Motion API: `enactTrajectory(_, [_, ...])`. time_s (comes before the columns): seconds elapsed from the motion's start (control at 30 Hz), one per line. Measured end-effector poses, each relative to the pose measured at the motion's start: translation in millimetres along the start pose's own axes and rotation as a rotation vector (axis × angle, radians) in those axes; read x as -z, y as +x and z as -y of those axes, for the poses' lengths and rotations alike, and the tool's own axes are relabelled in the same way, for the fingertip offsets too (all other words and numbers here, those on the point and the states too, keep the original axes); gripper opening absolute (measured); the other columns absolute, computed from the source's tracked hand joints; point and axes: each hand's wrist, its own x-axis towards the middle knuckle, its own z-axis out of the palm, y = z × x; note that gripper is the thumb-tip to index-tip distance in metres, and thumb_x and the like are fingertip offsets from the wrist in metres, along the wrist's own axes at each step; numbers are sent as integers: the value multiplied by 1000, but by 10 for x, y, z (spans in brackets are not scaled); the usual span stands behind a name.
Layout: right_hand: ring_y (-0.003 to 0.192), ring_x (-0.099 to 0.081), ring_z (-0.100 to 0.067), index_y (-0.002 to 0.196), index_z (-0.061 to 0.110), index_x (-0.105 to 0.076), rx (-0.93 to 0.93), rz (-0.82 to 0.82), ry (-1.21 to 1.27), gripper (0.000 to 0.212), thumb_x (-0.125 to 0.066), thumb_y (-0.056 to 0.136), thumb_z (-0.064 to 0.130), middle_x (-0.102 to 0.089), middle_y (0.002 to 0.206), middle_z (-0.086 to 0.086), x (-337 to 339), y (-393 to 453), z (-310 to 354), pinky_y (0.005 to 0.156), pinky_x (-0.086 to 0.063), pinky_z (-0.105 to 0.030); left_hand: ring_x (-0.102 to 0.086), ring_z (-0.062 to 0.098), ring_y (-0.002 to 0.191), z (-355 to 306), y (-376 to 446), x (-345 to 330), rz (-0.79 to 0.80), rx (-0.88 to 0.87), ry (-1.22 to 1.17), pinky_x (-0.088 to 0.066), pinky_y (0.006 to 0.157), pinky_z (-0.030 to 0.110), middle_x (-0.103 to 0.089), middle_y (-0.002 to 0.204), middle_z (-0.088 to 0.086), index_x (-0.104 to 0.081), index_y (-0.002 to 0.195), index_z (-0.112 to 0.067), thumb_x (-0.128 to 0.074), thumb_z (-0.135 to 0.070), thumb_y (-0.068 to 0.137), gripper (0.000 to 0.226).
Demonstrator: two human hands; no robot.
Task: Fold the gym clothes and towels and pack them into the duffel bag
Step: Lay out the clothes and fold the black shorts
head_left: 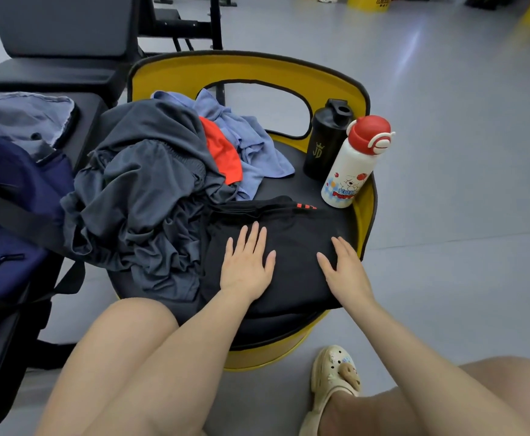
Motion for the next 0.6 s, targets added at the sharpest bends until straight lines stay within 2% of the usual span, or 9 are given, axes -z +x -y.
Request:
enactTrajectory(0.13, [129,-42,-23,142,12,-40,-114,-62,77,63,-54,92,47,-43,140,-7,31,-53,-62,103,-42,-38,10,16,146,-21,-13,6,-5,6,7,3,118,39,10,159,-4,4,152,-21,-12,-45,101,58])
enactTrajectory(0.23, [120,-50,-25,137,8,-45,-192,-5,180,60,-58,91,45,-50,132,-8,60,-44,-13,95,-45,-35,9,16,147,-26,-25,7,-1,15,10,2,119,40,9,160,-3,4,152,-21,-12,-44,102,58])
enactTrajectory(0.4, [121,-51,-28,137,6,-44,-266,90,278,58,-58,93,41,-53,134,-10,128,29,182,94,-45,-35,6,18,147,-105,-57,16,-46,-11,84,-1,119,39,7,160,-1,3,152,-17,-12,-40,103,55])
enactTrajectory(0.5, [128,-46,-30,143,6,-37,-339,157,404,69,-59,91,45,-46,142,-10,177,110,286,101,-42,-38,9,15,147,-112,-58,-3,2,-7,45,1,119,38,9,160,-4,4,152,-17,-10,-38,103,55])
enactTrajectory(0.6, [115,-55,-28,136,7,-48,-375,206,579,58,-64,89,38,-57,129,-8,206,158,384,95,-47,-36,11,15,146,-98,-59,-14,27,-6,29,3,119,38,11,159,-4,5,151,-17,-10,-38,103,54])
